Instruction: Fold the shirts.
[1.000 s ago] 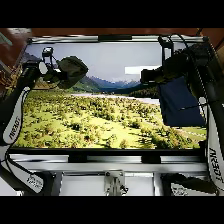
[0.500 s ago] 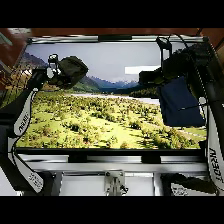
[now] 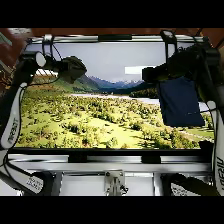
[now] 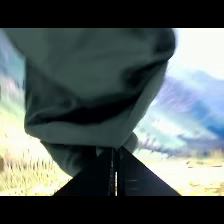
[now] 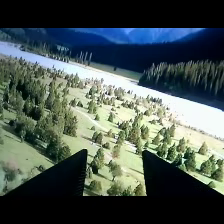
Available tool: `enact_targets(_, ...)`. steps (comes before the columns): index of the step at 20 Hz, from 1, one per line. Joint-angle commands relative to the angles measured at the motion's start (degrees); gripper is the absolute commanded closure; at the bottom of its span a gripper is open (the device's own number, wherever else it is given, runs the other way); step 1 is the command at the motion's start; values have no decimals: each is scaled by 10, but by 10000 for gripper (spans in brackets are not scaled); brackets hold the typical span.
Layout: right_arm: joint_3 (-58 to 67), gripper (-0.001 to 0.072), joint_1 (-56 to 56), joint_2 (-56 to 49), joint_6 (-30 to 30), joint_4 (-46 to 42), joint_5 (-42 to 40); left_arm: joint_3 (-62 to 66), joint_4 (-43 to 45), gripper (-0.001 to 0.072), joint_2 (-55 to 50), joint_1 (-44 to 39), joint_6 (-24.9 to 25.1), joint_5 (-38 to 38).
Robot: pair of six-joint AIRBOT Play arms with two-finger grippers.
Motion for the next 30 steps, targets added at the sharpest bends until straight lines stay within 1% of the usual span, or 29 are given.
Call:
enact_targets(1,0,204,0,77,-5,-67,40,5,-5,678,142,-75,36,-11)
enact_targets(2,0,204,0,108,4,-98,45,5,-7,678,178,-107,35,-23)
enact_targets(4,0,204,0,164,48,-156,41,5,-29,677,219,-171,26,-55)
enact_targets(6,0,205,0,210,73,-193,30,1,-74,677,220,-238,-8,-89)
enact_targets(7,0,205,0,228,76,-199,21,-12,-95,676,212,-276,-10,-89)
enact_targets(9,0,205,0,252,77,-204,-10,-53,-100,676,190,-350,-16,-64)
enact_targets(11,0,205,0,260,88,-224,-56,-90,-101,674,156,-405,-61,-19)
enact_targets(12,0,205,0,261,92,-240,-83,-94,-100,594,138,-421,-62,-14)
enact_targets(13,0,204,0,260,92,-254,-106,-94,-100,331,125,-424,-63,-17)
enact_targets(14,0,133,0,259,92,-270,-131,-94,-98,198,122,-417,-63,-28)
enact_targets(15,0,40,0,256,89,-285,-157,-93,-98,192,125,-396,-66,-49)
enact_targets(17,-3,40,0,243,75,-300,-219,-94,-98,190,141,-329,-71,-108)
enact_targets(18,-13,40,0,237,66,-295,-235,-94,-98,188,148,-289,-71,-140)
enact_targets(20,-59,41,-4,227,56,-268,-234,-95,-99,176,151,-197,-68,-204)
enact_targets(21,-92,40,-16,220,56,-229,-225,-103,-99,121,151,-156,-64,-218)
enact_targets(22,-126,41,-35,212,54,-175,-213,-120,-100,80,151,-115,-62,-222)
enact_targets(23,-165,41,-59,202,49,-107,-193,-141,-103,79,150,-83,-62,-221)
enact_targets(25,-235,40,-104,176,36,21,-146,-196,-112,14,142,-33,-59,-215)
enact_targets(26,-261,40,-120,161,29,65,-129,-226,-112,15,133,-16,-59,-202)
enact_targets(28,-289,41,-134,124,19,120,-115,-272,-130,16,107,2,-55,-151)
enact_targets(30,-291,40,-133,84,6,143,-118,-285,-179,16,71,5,-53,-103)
